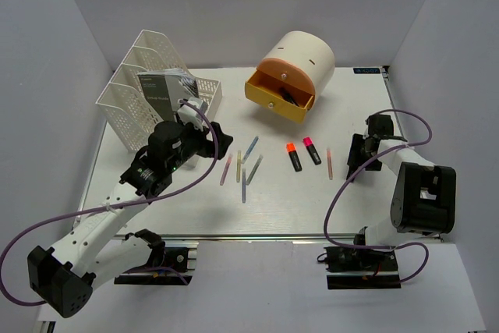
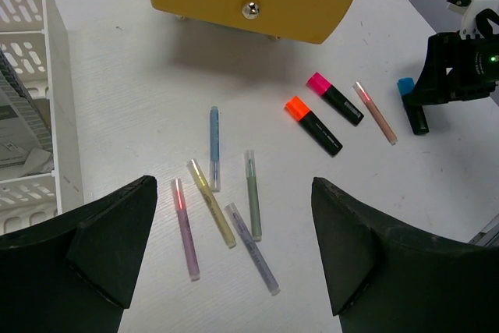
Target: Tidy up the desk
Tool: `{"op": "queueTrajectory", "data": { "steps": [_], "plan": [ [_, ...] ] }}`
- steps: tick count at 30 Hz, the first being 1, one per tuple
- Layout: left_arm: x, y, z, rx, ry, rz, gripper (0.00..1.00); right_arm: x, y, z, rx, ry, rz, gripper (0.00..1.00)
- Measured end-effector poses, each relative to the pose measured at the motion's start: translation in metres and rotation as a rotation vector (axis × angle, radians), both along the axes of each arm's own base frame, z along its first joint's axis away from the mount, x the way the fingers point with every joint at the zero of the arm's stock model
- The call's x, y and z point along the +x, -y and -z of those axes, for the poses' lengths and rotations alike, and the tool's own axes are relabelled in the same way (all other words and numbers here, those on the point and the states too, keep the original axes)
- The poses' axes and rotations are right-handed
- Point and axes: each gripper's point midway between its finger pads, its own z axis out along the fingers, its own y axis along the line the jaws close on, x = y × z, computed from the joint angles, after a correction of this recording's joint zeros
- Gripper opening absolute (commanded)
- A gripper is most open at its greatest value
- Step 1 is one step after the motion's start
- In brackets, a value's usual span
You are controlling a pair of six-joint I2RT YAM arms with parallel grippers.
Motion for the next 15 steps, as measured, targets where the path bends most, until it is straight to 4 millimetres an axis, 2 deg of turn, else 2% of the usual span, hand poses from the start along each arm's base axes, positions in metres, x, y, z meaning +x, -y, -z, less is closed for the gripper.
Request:
{"op": "queueTrajectory", "data": {
  "steps": [6, 15],
  "plan": [
    [0.0001, 0.0009, 0.0014, 0.002, -0.003, 0.002, 0.9, -0.0007, -0.0006, 0.0044, 0.006, 0.003, 0.014, 0.61],
    [0.0012, 0.0022, 0.0053, 0.011, -0.012, 0.0, 0.9, 0.004, 0.0012, 0.0106, -0.006, 0.008, 0.035, 0.53]
  ]
}}
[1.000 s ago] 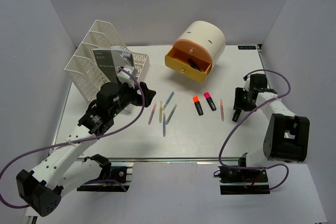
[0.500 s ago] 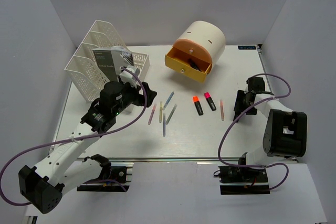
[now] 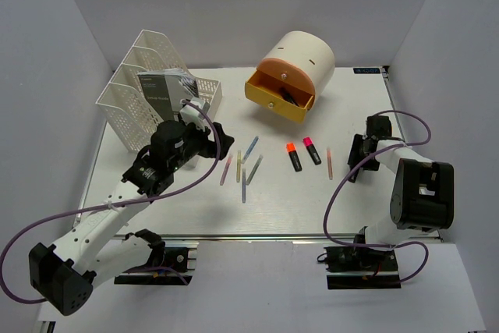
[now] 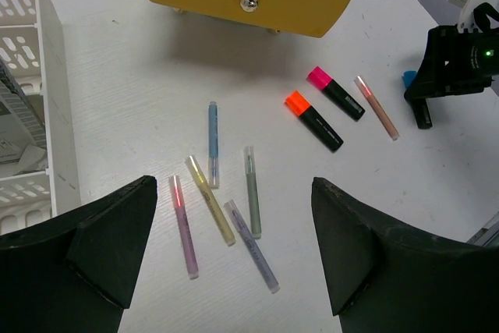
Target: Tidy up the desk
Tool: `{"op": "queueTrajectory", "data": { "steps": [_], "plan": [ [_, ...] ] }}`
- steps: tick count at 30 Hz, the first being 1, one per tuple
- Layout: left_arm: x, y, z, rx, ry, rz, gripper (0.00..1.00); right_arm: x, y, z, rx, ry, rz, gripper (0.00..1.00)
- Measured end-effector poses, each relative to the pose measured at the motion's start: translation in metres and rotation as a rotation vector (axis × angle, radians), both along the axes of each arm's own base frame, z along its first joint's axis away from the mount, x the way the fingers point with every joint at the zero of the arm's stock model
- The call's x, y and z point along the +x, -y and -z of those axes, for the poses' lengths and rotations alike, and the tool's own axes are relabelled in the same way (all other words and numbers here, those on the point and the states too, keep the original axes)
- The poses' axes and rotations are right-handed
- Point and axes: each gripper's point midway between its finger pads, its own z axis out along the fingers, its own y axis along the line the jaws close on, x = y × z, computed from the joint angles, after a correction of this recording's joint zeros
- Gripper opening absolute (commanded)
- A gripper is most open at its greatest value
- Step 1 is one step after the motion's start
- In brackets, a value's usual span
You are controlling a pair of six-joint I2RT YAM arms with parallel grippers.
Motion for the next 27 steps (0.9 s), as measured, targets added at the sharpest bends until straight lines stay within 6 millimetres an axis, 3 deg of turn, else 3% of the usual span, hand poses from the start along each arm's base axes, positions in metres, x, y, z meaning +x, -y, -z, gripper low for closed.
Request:
{"op": "queueTrajectory", "data": {
  "steps": [6, 11, 15, 21, 27],
  "plan": [
    [0.002, 0.003, 0.007, 0.013, -0.019, 0.004, 0.89, 0.009, 0.002, 0.0, -0.006, 0.029, 0.011, 0.3],
    [0.002, 0.003, 0.01, 0.017, -0.026, 0.004, 0.9, 0.01, 0.002, -0.001, -0.011, 0.037, 0.001, 0.22],
    [0.003, 0.004, 0.011, 0.02, -0.029, 0.004, 0.9, 0.008, 0.002, -0.011, -0.026, 0.064, -0.056, 0.0],
    [0.004, 0.005, 0.019, 0.031, -0.046, 0.004, 0.9, 0.036, -0.024, -0.085, -0.012, 0.278, -0.291, 0.0],
    [0.004, 0.004, 0.031, 0.046, -0.063, 0.005, 0.9, 0.077, -0.091, -0.181, -0.014, 0.534, -0.641, 0.0]
  ]
}}
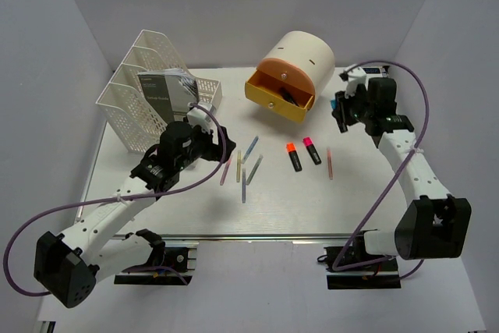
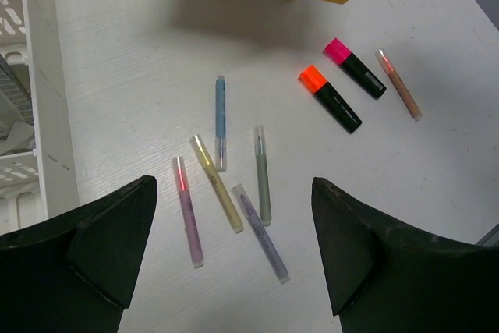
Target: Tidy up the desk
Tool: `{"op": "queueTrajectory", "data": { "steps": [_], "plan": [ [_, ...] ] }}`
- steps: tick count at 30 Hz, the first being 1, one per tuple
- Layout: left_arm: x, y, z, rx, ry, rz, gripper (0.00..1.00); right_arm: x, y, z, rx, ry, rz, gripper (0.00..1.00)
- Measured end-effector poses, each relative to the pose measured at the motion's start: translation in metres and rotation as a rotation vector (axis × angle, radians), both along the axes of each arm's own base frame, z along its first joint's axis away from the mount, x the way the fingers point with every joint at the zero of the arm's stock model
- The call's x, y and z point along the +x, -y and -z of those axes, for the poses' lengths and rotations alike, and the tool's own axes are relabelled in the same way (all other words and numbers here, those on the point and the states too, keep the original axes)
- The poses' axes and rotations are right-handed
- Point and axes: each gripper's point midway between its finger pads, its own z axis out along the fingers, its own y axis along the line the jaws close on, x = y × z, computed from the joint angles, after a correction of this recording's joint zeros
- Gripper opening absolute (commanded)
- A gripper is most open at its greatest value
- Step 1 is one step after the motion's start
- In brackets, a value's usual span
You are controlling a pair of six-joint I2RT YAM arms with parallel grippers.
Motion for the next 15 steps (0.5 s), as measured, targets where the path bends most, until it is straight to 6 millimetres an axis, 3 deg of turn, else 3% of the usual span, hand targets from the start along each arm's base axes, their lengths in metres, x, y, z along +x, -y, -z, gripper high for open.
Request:
{"op": "queueTrajectory", "data": {
  "steps": [4, 8, 12, 15],
  "plan": [
    [-0.001, 0.001, 0.014, -0.001, -0.026, 0.004, 0.9, 0.01, -0.056, -0.059, -0.015, 0.17, -0.256, 0.0],
    [-0.004, 0.01, 0.027, -0.036, -0.084, 0.02, 0.89, 0.017, -0.106, -0.099, -0.026, 0.309, -0.444, 0.0],
    [-0.01, 0.015, 0.043, -0.083, -0.154, 0.018, 0.88, 0.038, -0.141, -0.114, -0.049, 0.382, -0.537, 0.0],
    [-0.014, 0.019, 0.05, -0.121, -0.205, 0.01, 0.88, 0.057, -0.155, -0.105, -0.066, 0.396, -0.562, 0.09]
  ]
}}
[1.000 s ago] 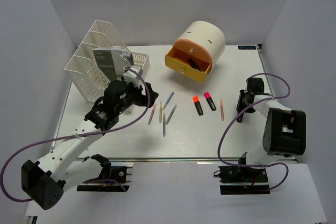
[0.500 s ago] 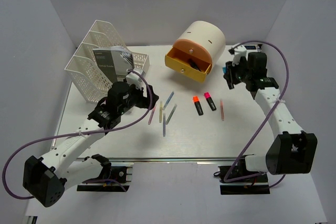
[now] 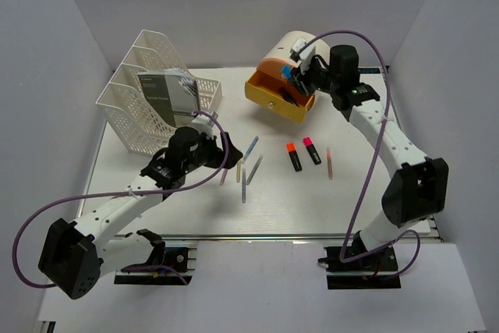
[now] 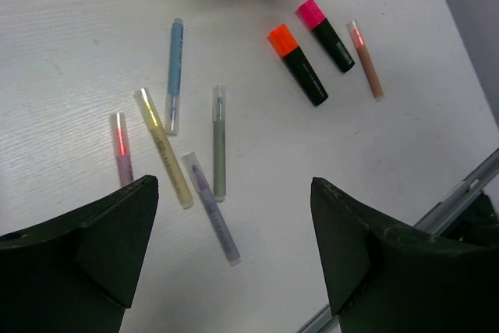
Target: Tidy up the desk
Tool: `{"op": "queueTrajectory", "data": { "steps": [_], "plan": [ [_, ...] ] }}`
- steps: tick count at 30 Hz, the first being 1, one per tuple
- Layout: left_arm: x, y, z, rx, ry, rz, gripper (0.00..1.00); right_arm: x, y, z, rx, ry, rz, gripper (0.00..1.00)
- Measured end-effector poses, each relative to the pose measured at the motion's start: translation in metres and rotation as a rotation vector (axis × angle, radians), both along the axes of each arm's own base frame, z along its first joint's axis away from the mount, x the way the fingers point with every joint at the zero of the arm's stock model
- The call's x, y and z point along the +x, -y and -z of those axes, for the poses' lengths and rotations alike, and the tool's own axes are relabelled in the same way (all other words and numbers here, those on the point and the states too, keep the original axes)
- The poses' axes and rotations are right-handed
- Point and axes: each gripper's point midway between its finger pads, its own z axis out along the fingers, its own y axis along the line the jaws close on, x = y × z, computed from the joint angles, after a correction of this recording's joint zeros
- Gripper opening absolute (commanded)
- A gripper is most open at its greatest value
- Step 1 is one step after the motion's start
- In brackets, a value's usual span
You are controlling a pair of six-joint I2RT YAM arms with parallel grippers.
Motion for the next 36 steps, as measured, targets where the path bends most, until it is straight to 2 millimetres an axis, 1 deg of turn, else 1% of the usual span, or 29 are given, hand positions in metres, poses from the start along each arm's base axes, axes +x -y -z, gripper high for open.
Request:
{"op": "queueTrajectory", "data": {
  "steps": [1, 3, 6, 7, 9, 10, 12, 16, 19, 20, 22, 23, 24, 26, 27, 28, 30, 31, 33, 35, 36],
  "plan": [
    [0.0, 0.002, -0.001, -0.018, -0.011, -0.005, 0.88, 0.006, -0.003, 0.008, -0.008, -0.005, -0.001, 0.13],
    [0.0, 0.005, -0.002, -0.047, -0.027, -0.011, 0.88, 0.017, -0.005, 0.027, -0.028, -0.025, 0.005, 0.16],
    [-0.001, 0.011, -0.005, -0.086, -0.045, -0.011, 0.88, 0.03, -0.006, 0.058, -0.058, -0.068, 0.023, 0.25],
    [-0.002, 0.012, -0.006, -0.096, -0.05, -0.01, 0.88, 0.033, -0.006, 0.068, -0.069, -0.083, 0.028, 0.33],
    [-0.002, 0.015, -0.007, -0.113, -0.058, -0.008, 0.88, 0.036, -0.005, 0.08, -0.082, -0.102, 0.034, 0.41],
    [-0.002, 0.016, -0.007, -0.12, -0.065, -0.008, 0.88, 0.037, -0.005, 0.082, -0.086, -0.108, 0.036, 0.51],
    [-0.002, 0.018, -0.005, -0.129, -0.076, -0.006, 0.87, 0.037, -0.004, 0.082, -0.085, -0.109, 0.04, 0.56],
    [0.002, 0.028, 0.003, -0.136, -0.115, -0.001, 0.84, 0.038, -0.004, 0.078, -0.073, -0.101, 0.046, 0.58],
    [0.007, 0.041, 0.007, -0.135, -0.146, 0.009, 0.8, 0.036, -0.003, 0.072, -0.054, -0.109, 0.06, 0.55],
    [0.009, 0.045, 0.007, -0.134, -0.152, 0.011, 0.76, 0.035, -0.003, 0.069, -0.045, -0.112, 0.067, 0.54],
    [0.013, 0.057, 0.004, -0.14, -0.159, 0.019, 0.72, 0.029, 0.001, 0.055, -0.01, -0.115, 0.096, 0.39],
    [0.014, 0.063, 0.002, -0.142, -0.163, 0.025, 0.66, 0.024, 0.004, 0.049, 0.005, -0.112, 0.109, 0.23],
    [0.016, 0.069, 0.001, -0.145, -0.167, 0.029, 0.65, 0.012, 0.011, 0.037, 0.04, -0.116, 0.133, 0.14],
    [0.018, 0.082, 0.0, -0.141, -0.172, 0.032, 0.56, -0.013, 0.027, 0.021, 0.119, -0.132, 0.185, 0.0],
    [0.019, 0.09, 0.001, -0.138, -0.178, 0.034, 0.51, -0.029, 0.037, 0.015, 0.155, -0.143, 0.207, 0.0],
    [0.021, 0.098, 0.002, -0.132, -0.185, 0.034, 0.49, -0.045, 0.047, 0.008, 0.198, -0.157, 0.227, 0.0],
    [0.023, 0.111, 0.01, -0.107, -0.202, 0.025, 0.42, -0.069, 0.066, -0.003, 0.271, -0.18, 0.249, 0.0],
    [0.024, 0.117, 0.016, -0.093, -0.212, 0.013, 0.42, -0.078, 0.072, -0.003, 0.298, -0.202, 0.257, 0.0],
    [0.025, 0.127, 0.03, -0.048, -0.229, -0.014, 0.46, -0.091, 0.083, 0.009, 0.338, -0.273, 0.267, 0.0],
    [0.027, 0.137, 0.044, 0.001, -0.249, -0.044, 0.5, -0.102, 0.092, 0.039, 0.362, -0.372, 0.282, 0.0],
    [0.028, 0.144, 0.05, 0.025, -0.251, -0.06, 0.55, -0.108, 0.098, 0.059, 0.37, -0.432, 0.299, 0.06]
  ]
}}
